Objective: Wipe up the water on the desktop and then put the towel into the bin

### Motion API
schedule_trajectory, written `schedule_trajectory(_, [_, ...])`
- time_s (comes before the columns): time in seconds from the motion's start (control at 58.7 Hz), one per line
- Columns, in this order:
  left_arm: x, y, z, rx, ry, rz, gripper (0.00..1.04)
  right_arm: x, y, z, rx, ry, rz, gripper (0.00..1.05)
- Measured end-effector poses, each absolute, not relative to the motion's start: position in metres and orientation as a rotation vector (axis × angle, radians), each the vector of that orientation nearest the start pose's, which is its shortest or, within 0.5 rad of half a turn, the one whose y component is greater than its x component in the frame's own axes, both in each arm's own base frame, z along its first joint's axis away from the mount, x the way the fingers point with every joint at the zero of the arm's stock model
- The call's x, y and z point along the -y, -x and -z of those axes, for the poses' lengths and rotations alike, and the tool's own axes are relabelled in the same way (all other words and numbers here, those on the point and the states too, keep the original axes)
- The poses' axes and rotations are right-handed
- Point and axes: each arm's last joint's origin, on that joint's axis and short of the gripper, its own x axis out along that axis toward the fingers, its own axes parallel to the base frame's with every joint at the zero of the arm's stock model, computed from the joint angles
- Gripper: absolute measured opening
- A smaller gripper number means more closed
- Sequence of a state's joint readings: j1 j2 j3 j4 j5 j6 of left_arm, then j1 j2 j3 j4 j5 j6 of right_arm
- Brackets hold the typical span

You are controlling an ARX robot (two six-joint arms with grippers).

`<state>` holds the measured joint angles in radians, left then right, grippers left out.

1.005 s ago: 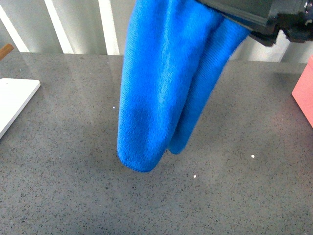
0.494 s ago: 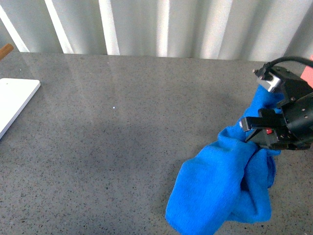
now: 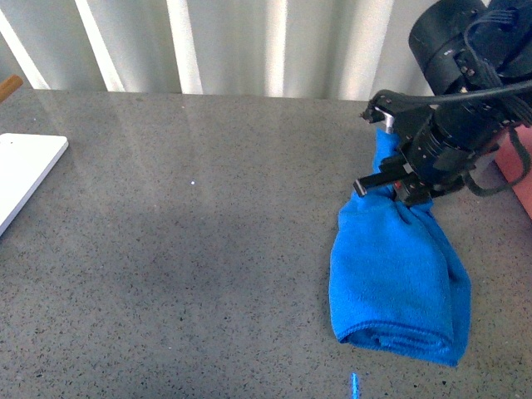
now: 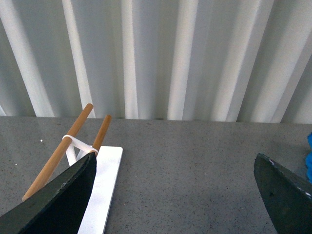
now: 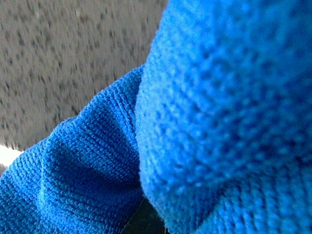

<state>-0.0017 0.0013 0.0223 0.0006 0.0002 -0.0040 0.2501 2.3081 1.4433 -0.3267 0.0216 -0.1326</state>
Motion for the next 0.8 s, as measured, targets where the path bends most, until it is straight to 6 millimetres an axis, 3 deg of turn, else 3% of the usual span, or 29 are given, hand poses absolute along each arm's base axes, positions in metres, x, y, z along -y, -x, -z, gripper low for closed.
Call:
schedule_trajectory(0.187, [0.000,-0.096,-0.171,0.022,0.004,0.002,0.98,-0.139,-0.445,-0.072,-1.115,0.289,-0.344,0.04])
schedule_trajectory(0.307, [0.000,-0.096,-0.171,0.022,0.004,0.002,0.98,-0.164,-0.444,-0.079,-1.098,0.289,-0.431,0.04])
schedule_trajectory(0.545, [0.000,-0.096,-0.171,0.022,0.004,0.002,0.98,-0.204,-0.412,-0.094,-1.091,0.305,-0.607,0.04])
schedule_trajectory(0.801, [0.000,-0.096,-0.171,0.022,0.004,0.002,0.98,-0.203,-0.375,-0.110,-1.104,0.304,-0.684,0.04])
